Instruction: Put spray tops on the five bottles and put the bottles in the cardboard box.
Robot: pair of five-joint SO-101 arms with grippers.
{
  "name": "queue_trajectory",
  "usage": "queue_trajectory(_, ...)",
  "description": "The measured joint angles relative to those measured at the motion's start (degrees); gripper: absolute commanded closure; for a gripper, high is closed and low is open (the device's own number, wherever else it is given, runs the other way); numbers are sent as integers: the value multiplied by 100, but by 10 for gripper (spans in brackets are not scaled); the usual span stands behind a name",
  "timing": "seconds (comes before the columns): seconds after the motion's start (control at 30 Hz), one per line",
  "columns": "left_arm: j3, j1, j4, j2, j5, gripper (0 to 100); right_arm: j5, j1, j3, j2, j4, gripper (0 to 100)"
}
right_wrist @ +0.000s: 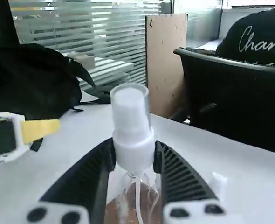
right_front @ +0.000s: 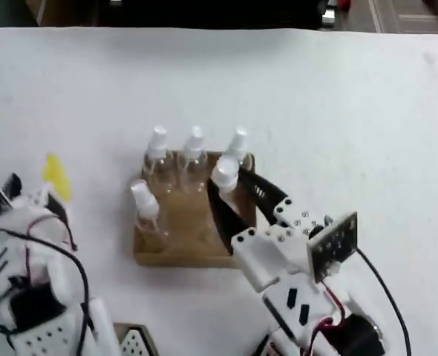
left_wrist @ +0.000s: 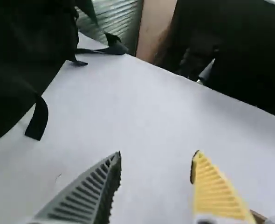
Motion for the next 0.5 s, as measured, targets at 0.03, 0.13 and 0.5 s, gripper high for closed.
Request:
queue_trajectory(0.03, 185, 53, 0, -290, 0, 766, 0, -35, 0, -26, -26, 983)
queue_trajectory(0.13, 580, 132, -9, -1020, -18, 766, 53, -62, 35, -26, -44, 983)
queue_trajectory(0.5, 914, 176, -26, -1653, -18, 766, 62, -62, 35, -79, -44, 983)
